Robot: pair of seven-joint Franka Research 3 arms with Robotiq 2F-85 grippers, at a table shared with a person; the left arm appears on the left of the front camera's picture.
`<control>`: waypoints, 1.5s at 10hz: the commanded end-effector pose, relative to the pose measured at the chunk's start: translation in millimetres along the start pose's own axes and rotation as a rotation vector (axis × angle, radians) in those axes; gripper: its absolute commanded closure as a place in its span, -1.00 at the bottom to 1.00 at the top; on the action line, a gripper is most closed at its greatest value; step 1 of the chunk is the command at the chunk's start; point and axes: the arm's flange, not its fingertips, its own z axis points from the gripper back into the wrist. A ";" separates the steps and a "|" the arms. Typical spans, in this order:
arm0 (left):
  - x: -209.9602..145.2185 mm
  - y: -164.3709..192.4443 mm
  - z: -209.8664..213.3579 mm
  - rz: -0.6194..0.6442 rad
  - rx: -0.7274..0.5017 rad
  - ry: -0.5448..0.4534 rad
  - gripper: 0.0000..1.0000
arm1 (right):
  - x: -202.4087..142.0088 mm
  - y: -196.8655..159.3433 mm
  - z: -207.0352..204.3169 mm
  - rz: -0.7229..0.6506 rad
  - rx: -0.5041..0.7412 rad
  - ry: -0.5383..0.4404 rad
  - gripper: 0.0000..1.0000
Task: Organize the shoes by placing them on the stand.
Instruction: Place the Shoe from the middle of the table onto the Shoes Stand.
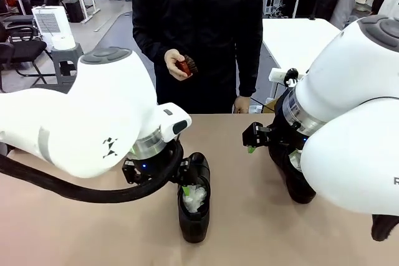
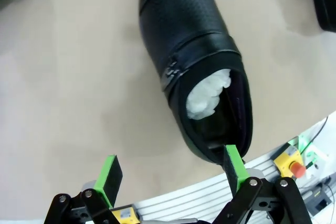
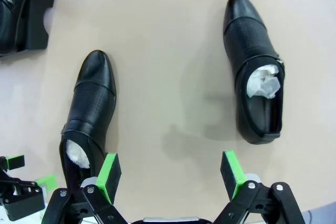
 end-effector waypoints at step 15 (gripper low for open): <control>15.7 -72.9 0.4 0.001 -0.084 0.030 -1.00 | 1.6 -1.4 0.8 0.003 0.019 0.001 -1.00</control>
